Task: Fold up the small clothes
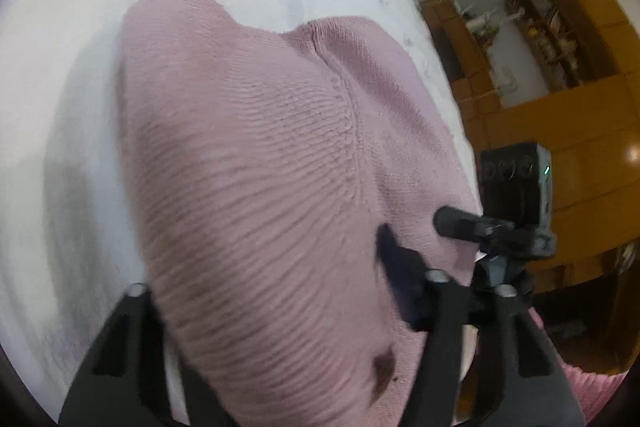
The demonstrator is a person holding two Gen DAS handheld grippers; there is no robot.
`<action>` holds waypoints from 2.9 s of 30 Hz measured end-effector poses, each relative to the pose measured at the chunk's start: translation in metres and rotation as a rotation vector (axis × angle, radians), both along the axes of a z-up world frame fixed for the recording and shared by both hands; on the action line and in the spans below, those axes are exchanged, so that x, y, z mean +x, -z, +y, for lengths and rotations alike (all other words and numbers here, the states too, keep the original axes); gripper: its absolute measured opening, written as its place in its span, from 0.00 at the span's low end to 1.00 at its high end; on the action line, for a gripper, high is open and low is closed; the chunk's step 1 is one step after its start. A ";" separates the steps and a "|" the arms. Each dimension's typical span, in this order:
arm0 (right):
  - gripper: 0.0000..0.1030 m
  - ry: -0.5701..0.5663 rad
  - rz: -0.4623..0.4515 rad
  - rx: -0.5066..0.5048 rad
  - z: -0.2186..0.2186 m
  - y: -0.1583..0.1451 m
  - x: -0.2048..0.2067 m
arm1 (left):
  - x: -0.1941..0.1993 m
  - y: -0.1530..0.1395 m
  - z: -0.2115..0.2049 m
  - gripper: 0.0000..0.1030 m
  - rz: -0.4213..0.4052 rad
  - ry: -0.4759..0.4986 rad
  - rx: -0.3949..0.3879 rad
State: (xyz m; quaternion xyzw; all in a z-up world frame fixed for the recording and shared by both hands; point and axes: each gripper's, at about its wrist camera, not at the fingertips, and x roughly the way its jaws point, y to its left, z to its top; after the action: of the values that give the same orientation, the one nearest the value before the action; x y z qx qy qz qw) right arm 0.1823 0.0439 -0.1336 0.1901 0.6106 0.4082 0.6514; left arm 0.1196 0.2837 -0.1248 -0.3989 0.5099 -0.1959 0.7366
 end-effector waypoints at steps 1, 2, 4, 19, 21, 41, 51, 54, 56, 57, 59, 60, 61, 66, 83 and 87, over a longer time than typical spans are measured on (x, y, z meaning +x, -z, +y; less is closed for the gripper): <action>0.63 0.005 -0.003 0.006 -0.002 -0.002 -0.001 | -0.002 -0.007 -0.003 0.40 -0.021 0.002 0.018; 0.61 0.008 -0.012 0.015 -0.005 -0.007 -0.005 | -0.004 -0.012 -0.006 0.38 -0.035 0.006 0.032; 0.60 0.013 -0.022 0.031 -0.007 -0.016 -0.009 | -0.008 -0.027 -0.012 0.37 -0.065 0.004 0.025; 0.61 0.021 -0.017 -0.068 -0.092 -0.057 -0.052 | -0.041 -0.037 -0.093 0.40 -0.046 0.077 -0.043; 0.63 0.018 -0.042 -0.160 -0.087 -0.036 -0.054 | -0.043 -0.016 -0.097 0.42 -0.016 0.092 0.011; 0.73 0.076 -0.032 -0.168 -0.162 -0.033 -0.148 | -0.139 -0.105 -0.098 0.59 -0.125 0.012 0.354; 0.27 0.055 0.023 -0.164 -0.153 -0.014 -0.171 | -0.161 -0.066 -0.118 0.57 0.034 0.038 0.473; 0.23 0.038 -0.019 -0.190 -0.154 -0.029 -0.176 | -0.160 -0.055 -0.110 0.60 0.079 0.039 0.474; 0.23 0.020 -0.036 -0.238 -0.151 -0.029 -0.178 | -0.162 -0.049 -0.109 0.61 0.089 0.039 0.474; 0.23 0.017 -0.027 -0.257 -0.145 -0.024 -0.176 | -0.162 -0.046 -0.109 0.62 0.098 0.038 0.475; 0.23 0.021 0.004 -0.280 -0.140 -0.014 -0.174 | -0.164 -0.042 -0.107 0.62 0.101 0.035 0.474; 0.24 0.026 0.011 -0.280 -0.139 -0.011 -0.173 | -0.166 -0.043 -0.106 0.62 0.099 0.032 0.474; 0.24 0.032 0.015 -0.276 -0.140 -0.012 -0.172 | -0.168 -0.044 -0.105 0.62 0.101 0.031 0.474; 0.43 0.063 -0.048 -0.341 -0.144 -0.033 -0.179 | -0.179 -0.064 -0.104 0.61 0.115 0.010 0.485; 0.94 0.180 -0.340 -0.597 -0.122 -0.128 -0.238 | -0.229 -0.171 -0.120 0.77 0.074 -0.071 0.605; 0.95 0.204 -0.326 -0.595 -0.125 -0.141 -0.246 | -0.237 -0.183 -0.126 0.78 0.072 -0.075 0.623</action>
State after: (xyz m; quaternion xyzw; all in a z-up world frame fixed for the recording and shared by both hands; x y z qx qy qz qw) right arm -0.0636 -0.0809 0.0073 -0.0158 0.5685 0.1703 0.8047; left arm -0.1172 0.1578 0.0587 -0.1795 0.5561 0.0113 0.8114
